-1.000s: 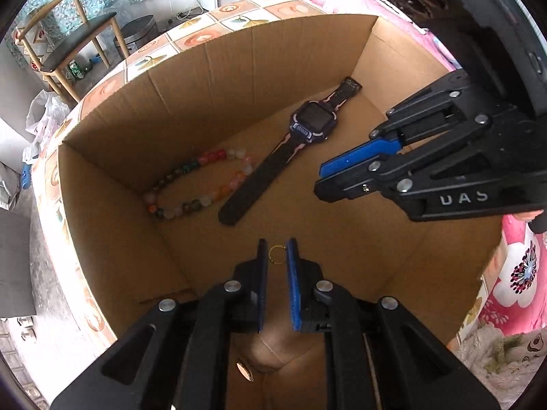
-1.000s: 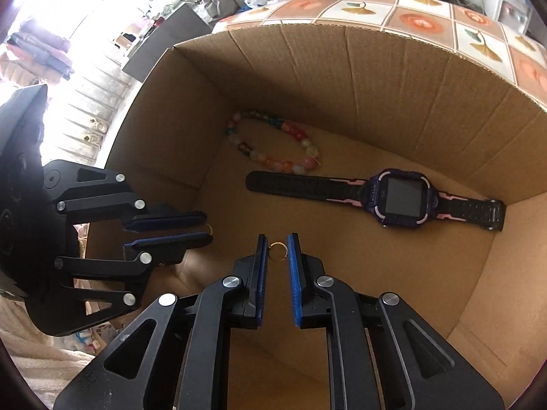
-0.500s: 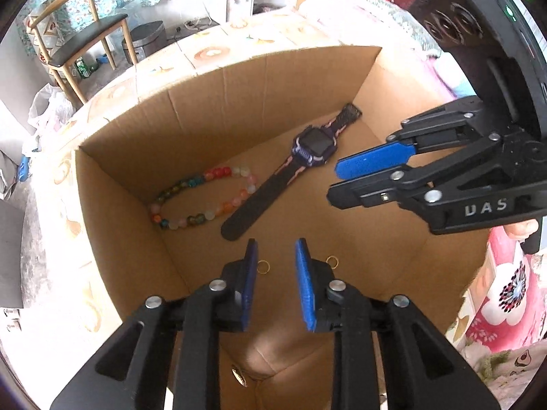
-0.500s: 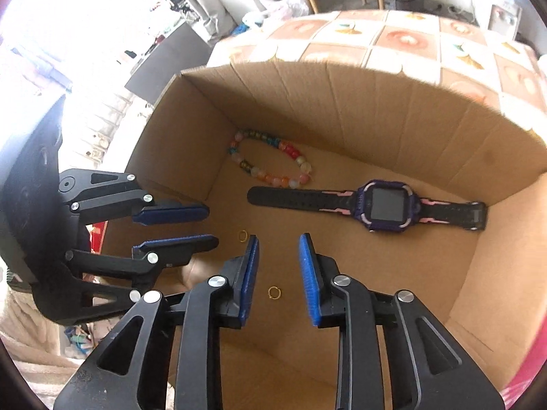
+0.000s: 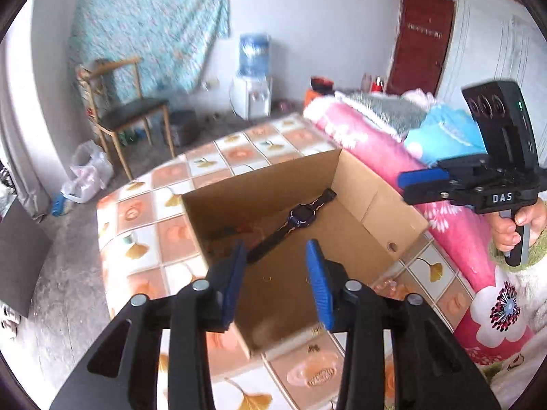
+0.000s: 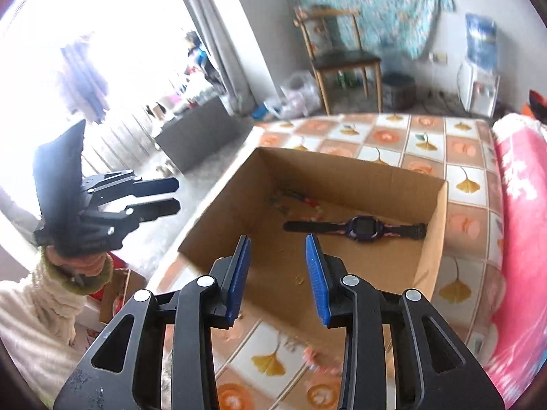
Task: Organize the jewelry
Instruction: 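Lift both grippers out of the box back over the table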
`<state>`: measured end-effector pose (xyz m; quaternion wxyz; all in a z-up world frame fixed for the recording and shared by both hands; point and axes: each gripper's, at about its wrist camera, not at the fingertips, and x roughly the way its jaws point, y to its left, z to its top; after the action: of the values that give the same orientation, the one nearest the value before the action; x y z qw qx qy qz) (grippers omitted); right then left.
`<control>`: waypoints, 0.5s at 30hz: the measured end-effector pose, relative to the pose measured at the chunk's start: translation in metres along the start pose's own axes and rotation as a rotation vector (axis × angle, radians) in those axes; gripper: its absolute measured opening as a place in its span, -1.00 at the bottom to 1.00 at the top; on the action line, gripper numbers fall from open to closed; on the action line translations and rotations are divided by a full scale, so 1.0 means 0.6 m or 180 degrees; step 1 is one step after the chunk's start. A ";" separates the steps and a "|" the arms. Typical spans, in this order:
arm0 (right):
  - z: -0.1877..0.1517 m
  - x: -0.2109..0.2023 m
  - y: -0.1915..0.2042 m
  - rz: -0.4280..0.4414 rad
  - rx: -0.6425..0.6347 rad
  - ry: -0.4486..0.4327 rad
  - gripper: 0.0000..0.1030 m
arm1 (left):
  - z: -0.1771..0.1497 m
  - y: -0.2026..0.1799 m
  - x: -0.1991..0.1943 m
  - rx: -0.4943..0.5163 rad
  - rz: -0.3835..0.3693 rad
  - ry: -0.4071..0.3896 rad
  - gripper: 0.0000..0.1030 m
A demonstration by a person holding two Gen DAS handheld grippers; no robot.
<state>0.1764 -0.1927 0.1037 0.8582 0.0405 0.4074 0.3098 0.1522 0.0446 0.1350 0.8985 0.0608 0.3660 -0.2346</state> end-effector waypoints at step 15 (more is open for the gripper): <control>-0.231 0.121 0.004 -0.0165 0.0886 0.0392 -0.41 | -0.247 -0.059 0.086 -0.0529 0.0002 0.0354 -0.25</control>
<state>0.1092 -0.1752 -0.0363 0.8254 0.1295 0.4992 0.2299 0.0745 0.0356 -0.0057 0.8789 -0.0010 0.4334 -0.1993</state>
